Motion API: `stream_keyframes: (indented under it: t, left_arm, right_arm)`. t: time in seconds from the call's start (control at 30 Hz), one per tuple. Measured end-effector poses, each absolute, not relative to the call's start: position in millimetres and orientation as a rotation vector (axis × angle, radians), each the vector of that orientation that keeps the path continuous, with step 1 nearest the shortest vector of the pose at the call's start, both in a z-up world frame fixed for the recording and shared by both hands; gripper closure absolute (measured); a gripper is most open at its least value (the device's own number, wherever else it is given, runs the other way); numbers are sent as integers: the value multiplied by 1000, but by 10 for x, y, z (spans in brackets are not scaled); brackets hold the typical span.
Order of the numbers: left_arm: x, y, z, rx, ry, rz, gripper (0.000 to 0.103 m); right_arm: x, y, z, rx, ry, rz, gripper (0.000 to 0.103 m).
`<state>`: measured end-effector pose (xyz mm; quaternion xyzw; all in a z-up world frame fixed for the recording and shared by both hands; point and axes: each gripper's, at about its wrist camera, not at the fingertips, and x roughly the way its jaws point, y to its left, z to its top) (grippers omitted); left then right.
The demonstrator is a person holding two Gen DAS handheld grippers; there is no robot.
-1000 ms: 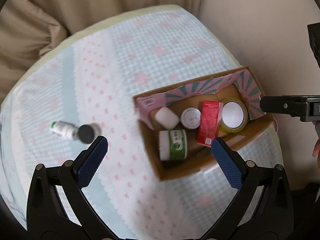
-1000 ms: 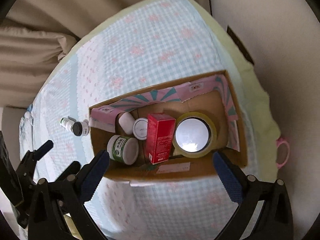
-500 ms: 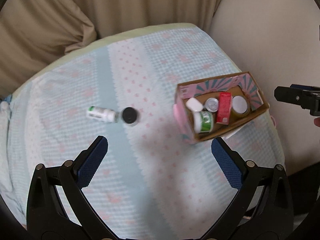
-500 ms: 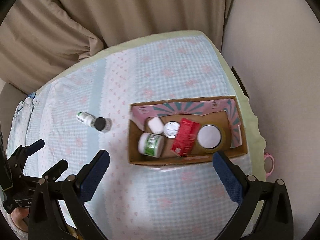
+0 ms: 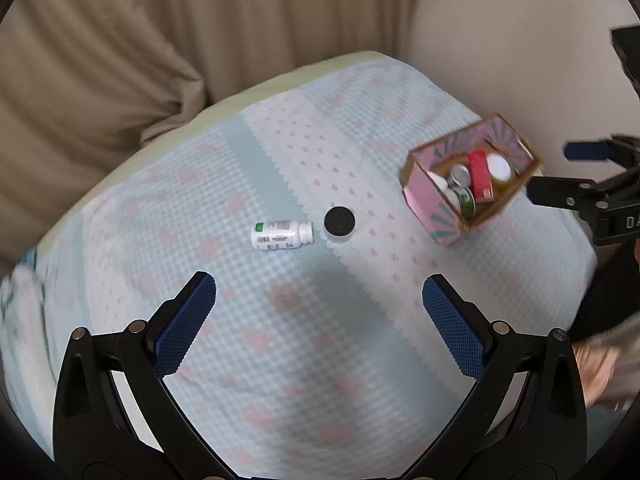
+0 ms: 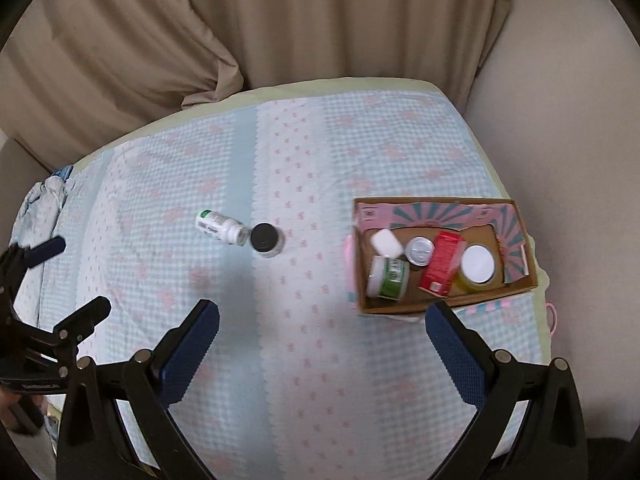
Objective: Organize rigid objects
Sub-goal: 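Lift both tools and move toward the pill bottle and black jar, then grasp the white pill bottle with the left tool while the right tool grasps the black-lidded jar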
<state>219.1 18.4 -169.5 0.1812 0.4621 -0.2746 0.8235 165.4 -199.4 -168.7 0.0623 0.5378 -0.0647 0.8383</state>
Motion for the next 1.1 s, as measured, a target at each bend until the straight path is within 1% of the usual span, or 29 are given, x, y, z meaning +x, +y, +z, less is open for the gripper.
stream_keyframes:
  t: [0.3,0.47,0.63,0.9,0.97,1.1]
  left_arm:
    - [2744,301,-2040,606,940,-730,0]
    - [3146,188,-2390,736,972,-806,0]
    - [3460,46,-2812,878,972,-965,0]
    - [3771,-361,-3715,1142,931,-1171,1]
    - [3783,-427,-3976,1199,924,-1215,6]
    - [3805,-478,-4372,1293,888,-1242,7]
  right_arm:
    - [2004,-1483,-1911,125,1175,-161,0]
    - [2278,-1329,-2156,105,1198,-150,0]
    - [2573,-1277,-2584,66,1214,-101,0]
    - [2867,-1354,-3562,10,1186,-8,0]
    - [2932,-1391,-3753,21,1176,0,0]
    - [3034,-1450,-4093,39,1135,6,1]
